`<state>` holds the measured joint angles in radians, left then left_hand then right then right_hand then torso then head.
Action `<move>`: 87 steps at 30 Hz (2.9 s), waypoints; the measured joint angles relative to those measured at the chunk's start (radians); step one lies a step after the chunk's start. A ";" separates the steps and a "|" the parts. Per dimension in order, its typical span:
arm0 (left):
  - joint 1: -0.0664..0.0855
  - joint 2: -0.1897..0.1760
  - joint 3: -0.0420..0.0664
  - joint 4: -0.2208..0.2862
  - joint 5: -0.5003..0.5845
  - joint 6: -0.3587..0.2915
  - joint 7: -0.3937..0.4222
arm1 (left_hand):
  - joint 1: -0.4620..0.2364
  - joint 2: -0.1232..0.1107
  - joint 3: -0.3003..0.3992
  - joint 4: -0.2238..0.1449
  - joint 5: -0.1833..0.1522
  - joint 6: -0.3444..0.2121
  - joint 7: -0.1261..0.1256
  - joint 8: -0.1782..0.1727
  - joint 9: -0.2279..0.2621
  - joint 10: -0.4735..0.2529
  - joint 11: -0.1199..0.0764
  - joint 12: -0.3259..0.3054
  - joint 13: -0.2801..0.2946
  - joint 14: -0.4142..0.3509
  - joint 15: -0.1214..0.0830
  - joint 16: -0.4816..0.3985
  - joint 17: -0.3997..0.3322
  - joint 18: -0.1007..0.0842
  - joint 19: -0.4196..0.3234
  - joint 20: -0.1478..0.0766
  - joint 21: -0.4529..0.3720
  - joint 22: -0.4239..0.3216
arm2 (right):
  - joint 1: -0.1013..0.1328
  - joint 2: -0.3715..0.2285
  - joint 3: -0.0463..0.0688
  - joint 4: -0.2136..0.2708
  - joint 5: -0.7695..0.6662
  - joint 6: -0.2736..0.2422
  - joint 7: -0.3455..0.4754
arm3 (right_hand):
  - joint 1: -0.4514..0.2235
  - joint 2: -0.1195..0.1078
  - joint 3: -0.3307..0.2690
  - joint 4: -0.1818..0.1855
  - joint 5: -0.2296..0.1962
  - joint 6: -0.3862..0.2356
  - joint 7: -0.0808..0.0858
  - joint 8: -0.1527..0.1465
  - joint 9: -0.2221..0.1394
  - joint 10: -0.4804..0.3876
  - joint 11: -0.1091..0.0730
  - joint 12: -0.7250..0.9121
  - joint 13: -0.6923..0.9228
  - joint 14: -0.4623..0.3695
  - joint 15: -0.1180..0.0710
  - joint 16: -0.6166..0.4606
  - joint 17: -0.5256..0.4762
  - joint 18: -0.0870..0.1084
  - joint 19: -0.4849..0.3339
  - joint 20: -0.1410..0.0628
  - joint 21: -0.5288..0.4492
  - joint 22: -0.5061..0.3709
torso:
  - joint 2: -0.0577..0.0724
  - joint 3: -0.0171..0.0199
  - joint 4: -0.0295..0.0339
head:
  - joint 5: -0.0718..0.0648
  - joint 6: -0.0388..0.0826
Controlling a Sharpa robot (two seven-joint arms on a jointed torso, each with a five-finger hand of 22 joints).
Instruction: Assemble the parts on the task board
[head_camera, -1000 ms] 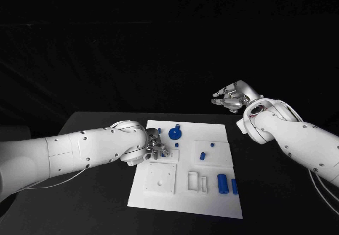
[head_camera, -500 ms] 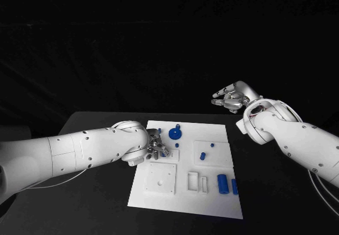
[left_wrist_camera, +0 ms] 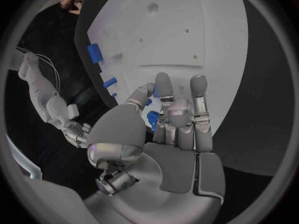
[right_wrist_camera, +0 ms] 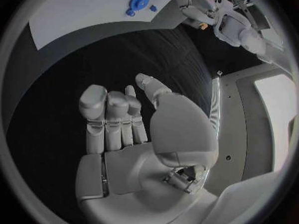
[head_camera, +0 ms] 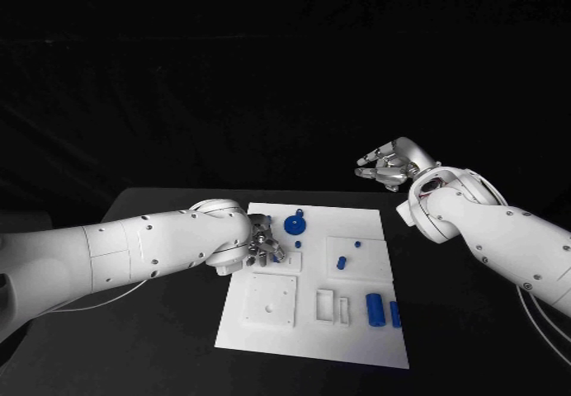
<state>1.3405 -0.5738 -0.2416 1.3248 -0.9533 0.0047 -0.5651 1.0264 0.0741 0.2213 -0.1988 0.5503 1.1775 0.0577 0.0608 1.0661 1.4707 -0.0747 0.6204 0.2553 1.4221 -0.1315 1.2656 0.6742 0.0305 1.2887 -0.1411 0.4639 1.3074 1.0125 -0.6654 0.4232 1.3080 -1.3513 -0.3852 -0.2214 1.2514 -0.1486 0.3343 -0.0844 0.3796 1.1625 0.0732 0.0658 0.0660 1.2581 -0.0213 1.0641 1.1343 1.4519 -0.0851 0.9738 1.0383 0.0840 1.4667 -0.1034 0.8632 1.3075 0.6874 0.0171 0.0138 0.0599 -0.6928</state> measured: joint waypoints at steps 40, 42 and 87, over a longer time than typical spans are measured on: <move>0.063 0.009 0.018 -0.049 0.088 0.146 -0.012 | 0.004 0.030 0.007 0.018 -0.044 -0.007 -0.007 0.002 -0.223 -0.004 0.011 -0.112 0.018 -0.041 0.004 -0.065 -0.160 0.000 -0.018 -0.004 -0.043 0.000 | -0.019 0.010 0.000 -0.006 -0.002 0.061 0.003 | -0.004 0.004 -0.001 -0.040 0.000 -0.010 0.010 0.000 0.000 -0.004 0.004 0.000 0.000 0.000 0.000 0.000 0.000 0.000 0.000 0.000 0.000 0.000 | -0.001 -0.0007 0.0012 | -0.002 0.003; 0.064 -0.005 0.025 -0.042 0.109 0.146 0.005 | 0.004 0.030 0.010 0.021 -0.048 -0.010 -0.010 0.004 -0.219 -0.004 0.011 -0.130 0.015 -0.051 0.003 -0.074 -0.167 0.000 -0.026 -0.004 -0.052 0.000 | -0.027 0.005 0.000 0.011 -0.004 0.067 0.013 | -0.004 0.004 -0.006 -0.055 0.000 -0.010 0.010 0.000 0.000 -0.004 0.004 0.000 0.000 0.000 0.000 0.000 0.000 0.000 0.000 0.000 0.000 0.000 | -0.001 -0.0012 0.0012 | -0.002 0.006; 0.068 -0.134 0.039 0.015 0.515 0.196 0.510 | 0.087 0.000 -0.008 0.122 -0.151 -0.019 -0.019 0.004 -0.207 -0.002 0.012 -0.190 0.015 -0.086 0.014 -0.081 -0.195 -0.015 -0.033 0.003 -0.112 0.001 | -0.089 -0.028 -0.117 0.267 -0.123 0.095 0.187 | 0.019 0.047 -0.131 -0.150 -0.047 -0.071 0.029 0.003 -0.002 -0.027 0.020 -0.006 -0.015 -0.020 0.012 -0.018 -0.016 -0.008 0.000 0.007 -0.043 0.000 | -0.001 0.0000 0.0012 | -0.011 0.047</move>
<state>1.4083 -0.7082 -0.2023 1.3398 -0.4387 0.2011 -0.0550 1.1133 0.0745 0.2129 -0.0771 0.3993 1.1583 0.0385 0.0648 0.8586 1.4683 -0.0625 0.4307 0.2705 1.3358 -0.1176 1.1851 0.4792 0.0150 1.2561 -0.1376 0.3520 1.3081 0.9232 -0.6930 0.3066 1.5749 -1.4746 -0.2902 -0.0342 1.2700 -0.1012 0.2037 -0.2341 0.3331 1.0910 0.1019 0.0688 0.0636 1.2310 -0.0017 1.0583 1.1193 1.4322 -0.0731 0.9556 1.0225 0.0758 1.4666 -0.0961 0.8205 1.3074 0.6866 0.0171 0.0150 0.0493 -0.6453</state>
